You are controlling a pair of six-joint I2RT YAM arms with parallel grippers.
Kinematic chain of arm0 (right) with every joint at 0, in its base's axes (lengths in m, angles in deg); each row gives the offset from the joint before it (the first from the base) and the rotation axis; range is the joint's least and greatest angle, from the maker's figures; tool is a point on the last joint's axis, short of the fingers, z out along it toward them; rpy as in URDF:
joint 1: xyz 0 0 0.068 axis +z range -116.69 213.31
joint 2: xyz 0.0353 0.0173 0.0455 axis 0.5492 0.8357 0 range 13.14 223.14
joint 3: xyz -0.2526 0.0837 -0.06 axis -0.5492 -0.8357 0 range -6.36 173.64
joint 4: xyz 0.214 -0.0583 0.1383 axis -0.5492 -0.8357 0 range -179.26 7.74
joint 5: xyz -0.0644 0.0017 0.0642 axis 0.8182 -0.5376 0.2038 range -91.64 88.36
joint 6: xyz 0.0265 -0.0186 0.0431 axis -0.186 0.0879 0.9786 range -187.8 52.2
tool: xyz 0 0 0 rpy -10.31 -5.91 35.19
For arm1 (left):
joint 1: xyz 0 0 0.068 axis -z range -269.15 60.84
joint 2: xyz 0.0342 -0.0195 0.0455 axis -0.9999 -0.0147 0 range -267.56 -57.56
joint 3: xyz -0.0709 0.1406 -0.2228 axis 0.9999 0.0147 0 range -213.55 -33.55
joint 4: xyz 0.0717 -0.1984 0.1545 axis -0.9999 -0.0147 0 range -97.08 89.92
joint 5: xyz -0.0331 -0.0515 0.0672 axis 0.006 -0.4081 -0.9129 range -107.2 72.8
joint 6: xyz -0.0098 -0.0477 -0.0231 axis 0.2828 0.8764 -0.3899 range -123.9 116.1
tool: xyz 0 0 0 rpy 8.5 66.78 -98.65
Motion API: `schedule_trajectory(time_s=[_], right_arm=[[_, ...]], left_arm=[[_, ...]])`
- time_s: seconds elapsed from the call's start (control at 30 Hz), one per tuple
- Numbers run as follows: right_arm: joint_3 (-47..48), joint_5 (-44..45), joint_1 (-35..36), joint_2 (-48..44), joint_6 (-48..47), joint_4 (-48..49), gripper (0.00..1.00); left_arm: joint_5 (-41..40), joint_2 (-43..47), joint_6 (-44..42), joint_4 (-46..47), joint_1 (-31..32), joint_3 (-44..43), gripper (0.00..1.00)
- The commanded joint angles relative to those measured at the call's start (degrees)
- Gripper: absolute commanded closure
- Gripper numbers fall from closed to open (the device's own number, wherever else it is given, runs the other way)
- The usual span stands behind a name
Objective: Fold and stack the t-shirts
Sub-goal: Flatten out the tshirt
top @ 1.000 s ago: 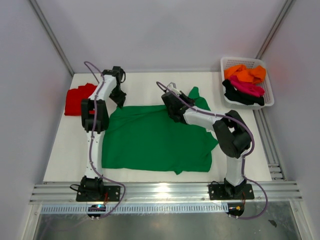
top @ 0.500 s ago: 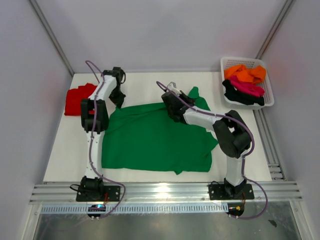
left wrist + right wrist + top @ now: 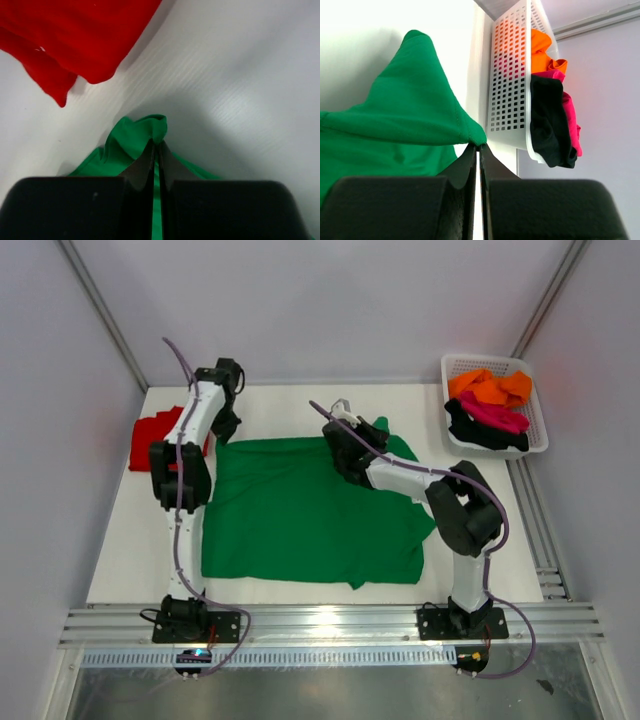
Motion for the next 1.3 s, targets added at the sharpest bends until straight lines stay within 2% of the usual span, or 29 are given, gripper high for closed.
schedule_trajectory(time_s=[0.0,0.27,0.43,0.73,0.9,0.93,1.0,1.03,1.1,1.13,1.27], right_arm=[[0.0,2.7,0.2,-4.0,-1.9,5.2,0.97],[-1.8,7.4,0.1,-4.5,-6.9,11.7,0.97],[-2.1,10.3,0.0,-4.8,-8.8,14.3,0.97],[-4.5,14.6,0.1,-6.3,-17.6,22.4,0.97],[-7.5,17.5,0.0,-5.7,-29.8,37.6,0.97],[-8.2,18.0,0.0,-5.3,-35.0,40.3,0.97],[-8.9,18.7,0.1,-3.9,-41.5,50.2,0.97],[-9.5,18.9,0.0,-3.1,-49.3,58.7,0.97],[-9.5,18.9,0.0,-0.1,-59.0,69.1,0.97],[-9.3,18.7,0.1,1.0,-67.9,78.7,0.97],[-6.7,20.2,0.3,4.0,-75.4,86.8,0.97]], left_arm=[[-3.6,7.7,-3.9,0.7,-0.5,-2.1,1.0],[-2.7,14.2,-7.7,2.8,-0.5,-1.4,1.0],[-4.0,16.2,-9.3,1.7,-0.5,-1.2,1.0],[-5.6,19.3,-11.2,-2.2,-0.5,0.5,1.0],[-9.0,21.7,-12.1,-2.6,-0.5,4.2,1.0],[-9.5,21.8,-12.1,-3.0,-0.5,4.1,1.0],[-9.8,22.2,-12.3,-3.7,-0.5,4.2,1.0],[-9.9,22.3,-12.3,-4.2,-0.5,4.2,1.0],[-9.6,22.7,-12.2,-4.5,-0.5,4.6,1.0],[-9.6,22.9,-12.2,-4.6,-0.5,4.7,1.0],[-9.4,23.7,-12.1,-4.8,-0.5,5.7,1.0]])
